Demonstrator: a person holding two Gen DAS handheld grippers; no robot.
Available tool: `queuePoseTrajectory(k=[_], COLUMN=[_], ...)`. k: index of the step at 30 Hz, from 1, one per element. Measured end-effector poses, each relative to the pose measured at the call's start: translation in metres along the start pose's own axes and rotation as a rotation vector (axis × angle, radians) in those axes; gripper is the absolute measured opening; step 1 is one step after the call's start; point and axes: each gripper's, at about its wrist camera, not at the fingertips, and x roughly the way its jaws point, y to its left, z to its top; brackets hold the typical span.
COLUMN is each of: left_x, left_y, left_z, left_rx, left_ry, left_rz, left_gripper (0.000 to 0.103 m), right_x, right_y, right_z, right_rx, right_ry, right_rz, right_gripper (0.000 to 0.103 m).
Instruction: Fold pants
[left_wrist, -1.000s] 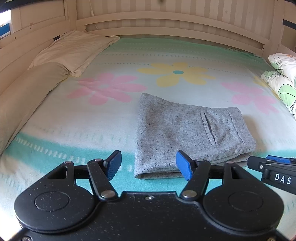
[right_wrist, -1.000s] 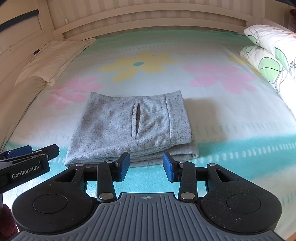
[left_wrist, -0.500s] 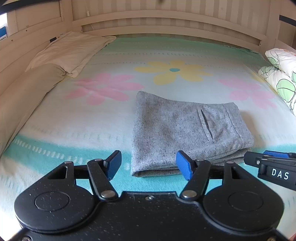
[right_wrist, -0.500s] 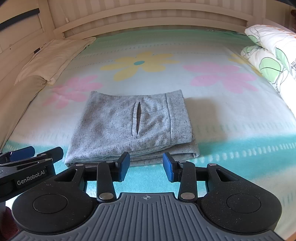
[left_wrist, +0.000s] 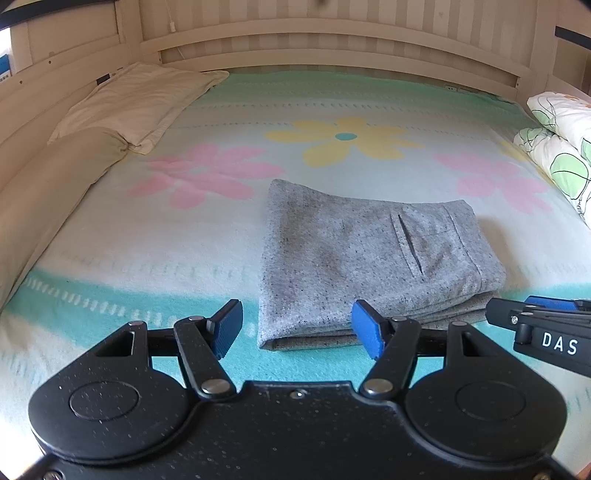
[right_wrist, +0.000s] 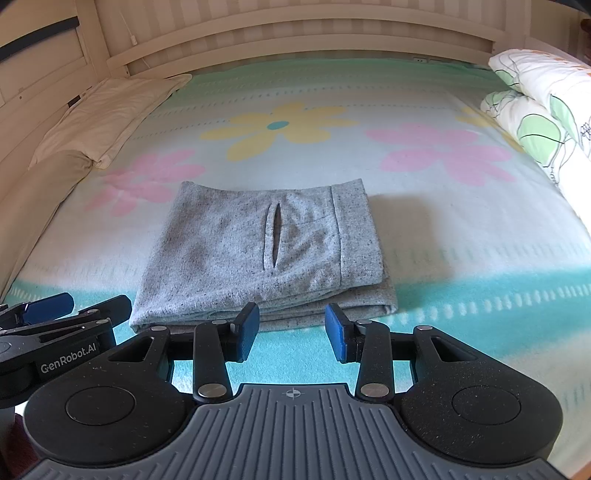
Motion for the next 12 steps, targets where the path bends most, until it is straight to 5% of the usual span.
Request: queuePoseTrajectory(k=[12], left_x=[0.0001], left_y=[-0.0003], left_z=[-0.0005], left_rx=[0.007], left_ry=[-0.008], left_rz=[0.004], left_gripper=[0.068], right_x=[0.0002], right_y=[0.0001], right_z=[0.0002], right_rx=[0.000], right_ry=[0.002], right_rz=[-0.001], right_gripper=[0.038])
